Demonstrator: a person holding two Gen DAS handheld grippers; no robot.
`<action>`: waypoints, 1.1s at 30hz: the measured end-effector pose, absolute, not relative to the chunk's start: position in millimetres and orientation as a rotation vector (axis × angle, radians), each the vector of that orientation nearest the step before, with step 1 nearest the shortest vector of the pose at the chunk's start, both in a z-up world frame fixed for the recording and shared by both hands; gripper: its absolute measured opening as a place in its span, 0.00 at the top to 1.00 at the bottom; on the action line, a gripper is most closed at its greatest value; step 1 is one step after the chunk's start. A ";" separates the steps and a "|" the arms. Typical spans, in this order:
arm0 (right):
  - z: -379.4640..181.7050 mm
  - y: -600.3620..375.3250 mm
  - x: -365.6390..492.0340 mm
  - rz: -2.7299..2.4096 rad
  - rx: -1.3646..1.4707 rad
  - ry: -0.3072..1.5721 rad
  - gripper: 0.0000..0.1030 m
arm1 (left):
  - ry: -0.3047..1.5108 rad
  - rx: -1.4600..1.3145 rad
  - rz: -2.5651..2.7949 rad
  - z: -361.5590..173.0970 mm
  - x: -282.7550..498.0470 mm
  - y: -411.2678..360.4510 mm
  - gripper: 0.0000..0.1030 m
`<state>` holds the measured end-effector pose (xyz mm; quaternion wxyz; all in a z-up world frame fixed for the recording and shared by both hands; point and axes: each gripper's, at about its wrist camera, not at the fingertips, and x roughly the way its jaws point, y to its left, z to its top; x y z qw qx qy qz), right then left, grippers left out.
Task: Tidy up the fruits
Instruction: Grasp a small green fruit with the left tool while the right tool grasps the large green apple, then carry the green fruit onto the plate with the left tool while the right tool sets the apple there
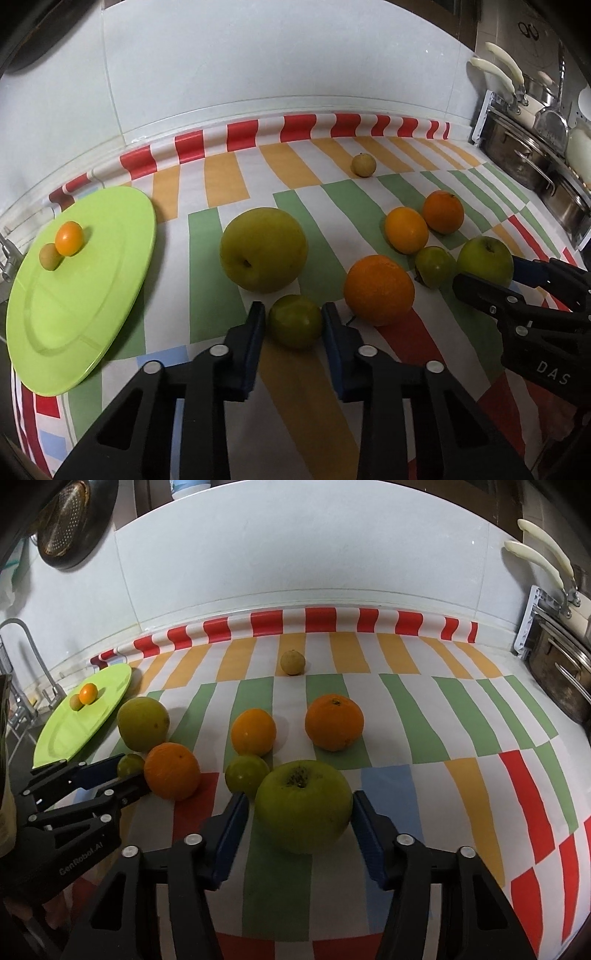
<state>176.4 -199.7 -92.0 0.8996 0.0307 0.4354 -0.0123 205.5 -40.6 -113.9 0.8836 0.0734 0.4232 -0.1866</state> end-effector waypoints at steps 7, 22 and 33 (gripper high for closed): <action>-91.2 -199.4 173.4 -0.014 0.054 0.901 0.50 | 0.862 0.165 -0.384 -108.4 197.8 -39.1 0.73; -54.7 -168.4 145.3 0.078 0.040 0.817 0.50 | 0.792 0.104 -0.337 -66.1 160.1 -9.8 0.73; -21.2 -132.9 132.2 0.181 0.009 0.725 0.50 | 0.707 0.074 -0.272 -33.7 128.4 24.3 0.73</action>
